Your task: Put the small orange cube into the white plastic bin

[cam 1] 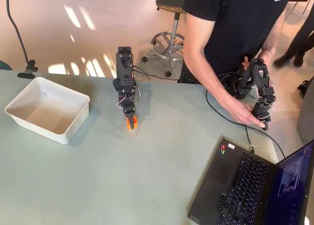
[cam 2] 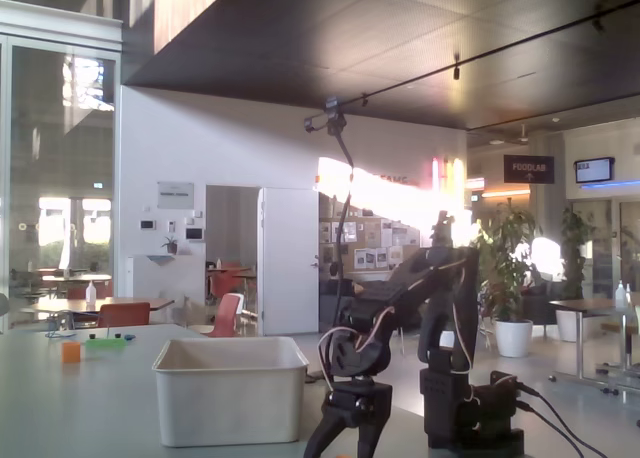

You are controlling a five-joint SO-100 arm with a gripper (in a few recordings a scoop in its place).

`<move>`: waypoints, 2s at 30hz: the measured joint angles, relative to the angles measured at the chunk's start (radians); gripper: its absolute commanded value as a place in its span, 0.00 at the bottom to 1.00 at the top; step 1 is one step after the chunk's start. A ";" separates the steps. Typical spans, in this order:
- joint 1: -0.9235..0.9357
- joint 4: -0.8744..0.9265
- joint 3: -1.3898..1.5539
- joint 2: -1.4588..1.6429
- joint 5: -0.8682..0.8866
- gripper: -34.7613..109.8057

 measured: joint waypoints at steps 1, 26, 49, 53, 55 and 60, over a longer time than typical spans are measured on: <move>-0.008 0.000 0.000 0.000 0.000 0.73; -0.011 -0.002 0.000 0.000 0.000 0.54; -0.006 0.005 -0.005 0.002 0.003 0.46; -0.006 0.005 -0.005 0.003 0.003 0.40; -0.005 0.005 -0.005 0.003 0.003 0.38; -0.005 0.009 -0.005 0.029 0.003 0.38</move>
